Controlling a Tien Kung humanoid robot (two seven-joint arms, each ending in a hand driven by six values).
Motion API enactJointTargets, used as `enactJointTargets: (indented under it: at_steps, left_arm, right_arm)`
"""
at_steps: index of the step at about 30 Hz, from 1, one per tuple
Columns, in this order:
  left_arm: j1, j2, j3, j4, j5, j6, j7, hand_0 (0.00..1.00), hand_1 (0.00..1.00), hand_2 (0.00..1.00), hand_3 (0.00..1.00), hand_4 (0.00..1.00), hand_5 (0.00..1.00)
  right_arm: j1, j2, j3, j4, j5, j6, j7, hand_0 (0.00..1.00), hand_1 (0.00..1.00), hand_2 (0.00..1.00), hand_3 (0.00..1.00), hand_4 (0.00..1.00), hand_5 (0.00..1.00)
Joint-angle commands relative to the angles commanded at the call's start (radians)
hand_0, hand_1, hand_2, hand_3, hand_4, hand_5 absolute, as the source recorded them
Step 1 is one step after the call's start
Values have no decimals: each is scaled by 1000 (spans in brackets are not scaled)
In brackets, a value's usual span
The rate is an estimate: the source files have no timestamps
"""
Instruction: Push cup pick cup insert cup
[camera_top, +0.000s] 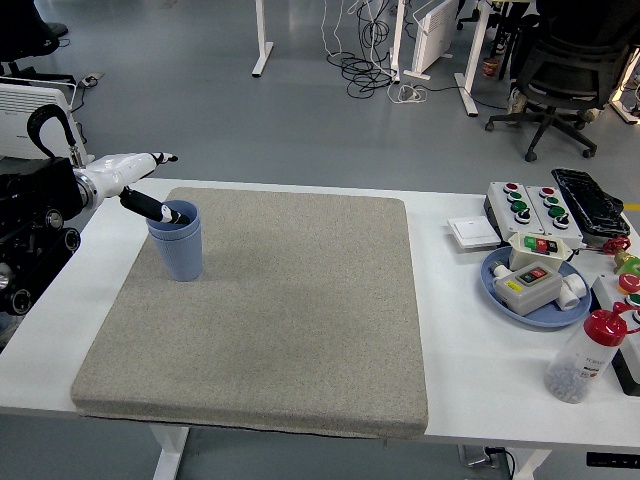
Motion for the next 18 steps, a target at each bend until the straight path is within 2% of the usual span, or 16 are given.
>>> enactJointTargets:
  at_steps: [3, 4, 5, 9, 10, 15, 16, 18]
  left_arm:
    - [11, 4, -9, -9, -22, 20, -9, 933, 982, 998, 998, 998, 561]
    - [23, 5, -21, -20, -51, 45, -7, 917, 954, 998, 998, 942, 696]
    - [27, 6, -26, -24, -68, 57, -6, 917, 954, 998, 998, 942, 696]
    - [85, 1, -109, -78, -206, 204, -27, 917, 954, 998, 998, 942, 696]
    - [104, -2, -137, -97, -238, 242, -41, 794, 815, 835, 832, 638, 952]
    - [216, -29, -280, -220, -414, 438, -87, 794, 815, 835, 832, 638, 952]
    - [235, -33, -300, -246, -457, 473, -90, 763, 785, 788, 765, 572, 998]
    - [280, -46, -336, -300, -532, 517, -101, 763, 785, 788, 765, 572, 998]
  right_arm:
    - [0, 0, -1, 0, 1, 0, 1, 706, 646, 650, 575, 74, 460]
    - [0, 0, -2, 0, 3, 0, 1, 705, 646, 649, 575, 74, 460]
    - [0, 0, -2, 0, 3, 0, 1, 705, 646, 649, 575, 74, 460]
    - [0, 0, -2, -1, 2, 0, 1, 705, 646, 649, 575, 74, 460]
    - [0, 0, -3, -1, 4, 0, 2, 705, 646, 650, 575, 74, 460]
    - [-1, -1, -7, -1, 10, 0, 4, 705, 646, 650, 575, 74, 460]
    - [-1, -1, -8, -1, 10, 0, 5, 705, 646, 648, 575, 75, 457]
    - [-2, -1, -7, -1, 8, 0, 5, 705, 646, 648, 575, 75, 457]
